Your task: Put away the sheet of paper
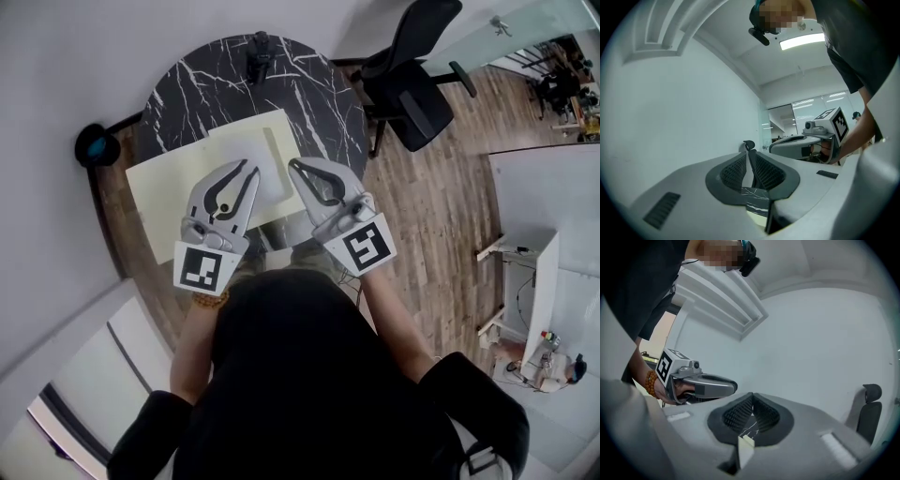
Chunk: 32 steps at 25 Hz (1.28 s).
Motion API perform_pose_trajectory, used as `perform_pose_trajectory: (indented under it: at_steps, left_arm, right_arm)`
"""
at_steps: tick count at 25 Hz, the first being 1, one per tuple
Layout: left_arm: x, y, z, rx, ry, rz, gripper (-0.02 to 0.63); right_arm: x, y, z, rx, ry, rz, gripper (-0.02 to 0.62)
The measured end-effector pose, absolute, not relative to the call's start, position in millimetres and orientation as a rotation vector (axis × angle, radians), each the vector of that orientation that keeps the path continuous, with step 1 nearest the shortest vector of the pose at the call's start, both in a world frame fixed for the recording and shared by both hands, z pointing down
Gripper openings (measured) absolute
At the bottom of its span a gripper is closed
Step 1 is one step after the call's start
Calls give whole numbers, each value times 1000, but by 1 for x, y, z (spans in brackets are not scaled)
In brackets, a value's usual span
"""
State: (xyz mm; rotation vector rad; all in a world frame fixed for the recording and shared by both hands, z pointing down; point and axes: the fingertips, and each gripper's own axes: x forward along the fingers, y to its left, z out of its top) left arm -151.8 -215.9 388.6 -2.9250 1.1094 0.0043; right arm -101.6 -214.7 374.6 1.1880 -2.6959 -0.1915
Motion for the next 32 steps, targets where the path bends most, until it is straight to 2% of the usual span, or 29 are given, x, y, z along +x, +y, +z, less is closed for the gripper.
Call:
perform_pose_trajectory:
  at_steps: [17,32]
  left_arm:
    - [-124,-191,393,-3003,1002,-58,40]
    - [-142,-187,399,-2997,1091,-53,35]
  right_arm:
    - [-66,-205,369,1338,-2665,-155,-2]
    - [-85,-202,373,1258,-2691,-179,-2]
